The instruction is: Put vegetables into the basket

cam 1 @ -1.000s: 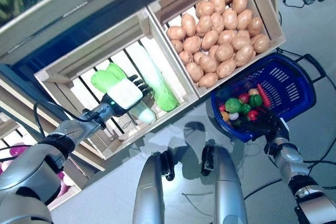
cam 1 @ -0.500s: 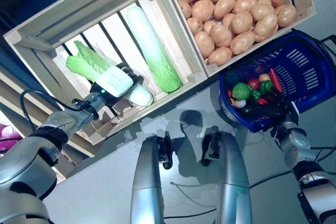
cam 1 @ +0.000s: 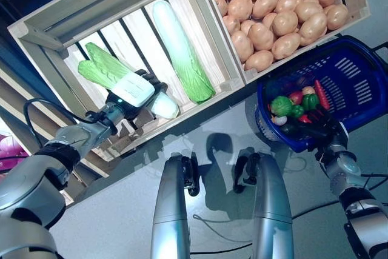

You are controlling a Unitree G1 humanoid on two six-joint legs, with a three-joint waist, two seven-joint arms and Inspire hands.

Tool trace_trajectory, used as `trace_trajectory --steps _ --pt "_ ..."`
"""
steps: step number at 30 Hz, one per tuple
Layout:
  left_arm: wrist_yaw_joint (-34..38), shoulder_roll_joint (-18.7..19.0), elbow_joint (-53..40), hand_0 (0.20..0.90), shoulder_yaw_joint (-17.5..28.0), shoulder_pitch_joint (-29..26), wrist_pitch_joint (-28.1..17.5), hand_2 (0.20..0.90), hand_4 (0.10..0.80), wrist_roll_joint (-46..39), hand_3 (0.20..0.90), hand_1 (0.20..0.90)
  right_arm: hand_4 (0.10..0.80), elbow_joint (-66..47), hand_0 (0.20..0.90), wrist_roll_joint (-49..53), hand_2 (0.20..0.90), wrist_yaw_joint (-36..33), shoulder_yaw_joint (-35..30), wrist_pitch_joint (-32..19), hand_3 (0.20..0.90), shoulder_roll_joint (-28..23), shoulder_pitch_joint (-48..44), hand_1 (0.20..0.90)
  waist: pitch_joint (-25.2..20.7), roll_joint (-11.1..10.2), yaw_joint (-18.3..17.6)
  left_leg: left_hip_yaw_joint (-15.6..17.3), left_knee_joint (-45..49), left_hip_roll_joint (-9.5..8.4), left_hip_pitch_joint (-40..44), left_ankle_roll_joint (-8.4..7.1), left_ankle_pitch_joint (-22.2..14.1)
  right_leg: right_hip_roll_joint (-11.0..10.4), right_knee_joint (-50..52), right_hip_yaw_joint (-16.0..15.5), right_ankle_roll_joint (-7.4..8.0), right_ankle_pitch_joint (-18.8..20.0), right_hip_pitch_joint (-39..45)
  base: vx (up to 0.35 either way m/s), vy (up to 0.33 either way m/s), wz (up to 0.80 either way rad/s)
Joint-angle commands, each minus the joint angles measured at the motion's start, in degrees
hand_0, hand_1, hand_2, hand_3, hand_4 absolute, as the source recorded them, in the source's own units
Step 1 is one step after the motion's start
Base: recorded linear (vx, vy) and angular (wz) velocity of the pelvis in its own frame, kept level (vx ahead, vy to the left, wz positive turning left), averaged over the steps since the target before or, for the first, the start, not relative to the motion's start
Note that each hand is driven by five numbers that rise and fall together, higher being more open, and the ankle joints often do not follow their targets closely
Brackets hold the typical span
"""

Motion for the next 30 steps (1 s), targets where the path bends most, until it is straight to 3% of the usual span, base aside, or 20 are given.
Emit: trace_trajectory --steps 1,11,20,23,24,26,30 --pt "-7.2 2.5 10.2 0.300 -1.7 -3.2 1.6 0.300 0.400 -3.8 0.300 0.300 0.800 -2.8 0.900 4.1 0.900 2.3 -3.4 -6.4 0.900 -5.1 -2.3 0.900 0.1 -0.7 -0.7 -0.9 1.7 0.86 2.8 1.98 -9.5 -1.4 1.6 2.7 0.17 -5.6 2.9 0.000 0.000 0.00" --pt "-5.7 3.6 6.4 0.300 -0.9 -3.6 -2.5 0.300 0.400 -8.9 0.300 0.300 0.800 -5.8 0.900 4.2 0.900 2.7 -2.8 -7.1 0.900 -4.7 -1.7 0.900 -1.5 -0.4 -0.8 0.6 -4.5 1.66 9.8 1.51 -8.3 -1.1 -4.5 2.0 0.36 -4.1 9.8 0.020 -0.019 -0.04" --pt "-1.5 3.6 2.7 0.300 3.9 2.0 -6.5 0.300 0.400 -13.7 0.300 0.300 0.800 -9.4 0.900 1.1 0.900 2.3 -3.3 -8.0 0.900 -2.0 3.5 0.900 -4.8 -0.3 -0.7 2.6 -22.0 0.19 26.1 0.60 -3.0 -0.8 -19.0 0.4 0.88 0.4 25.0 0.076 -0.005 -0.02" --pt "-0.7 3.1 0.6 0.300 9.6 5.1 -9.5 0.300 0.400 -20.7 0.300 0.300 0.800 -10.9 0.900 -1.4 0.900 3.2 -4.0 -8.4 0.900 -0.6 6.2 0.900 -5.9 -0.6 -0.2 3.4 -29.3 0.00 32.7 0.58 -0.9 -0.6 -25.6 -0.6 1.29 2.2 31.4 0.100 -0.061 0.00" --pt "-1.1 2.3 -1.6 0.300 14.9 8.1 -12.9 0.300 0.400 -23.7 0.300 0.300 0.800 -14.1 0.900 -4.6 0.900 3.2 -4.3 -8.4 0.900 0.2 8.8 0.900 -6.8 -0.9 0.1 3.7 -33.9 -0.21 36.8 0.45 0.5 -0.2 -30.0 -1.0 1.53 3.2 35.3 0.084 -0.070 0.06" --pt "-1.1 1.3 -3.8 0.300 19.5 11.1 -15.1 0.300 0.400 -24.5 0.300 0.300 0.800 -16.5 0.900 -6.9 0.900 3.0 -4.5 -8.5 0.900 0.8 10.8 0.900 -7.4 -1.2 0.3 4.0 -37.2 -0.29 39.8 0.36 1.6 0.0 -33.1 -1.5 1.75 4.0 38.3 0.102 -0.073 0.04" --pt "-10.1 -3.5 -13.4 0.300 33.6 21.1 -21.8 0.300 0.400 -35.5 0.300 0.300 0.800 -25.9 0.900 -13.7 0.900 4.8 -5.3 -7.8 0.900 2.7 17.1 0.900 -9.5 -2.0 1.0 4.3 -46.1 -1.06 48.5 0.07 4.7 0.6 -42.5 -3.0 2.86 6.4 47.4 0.128 -0.081 0.00"
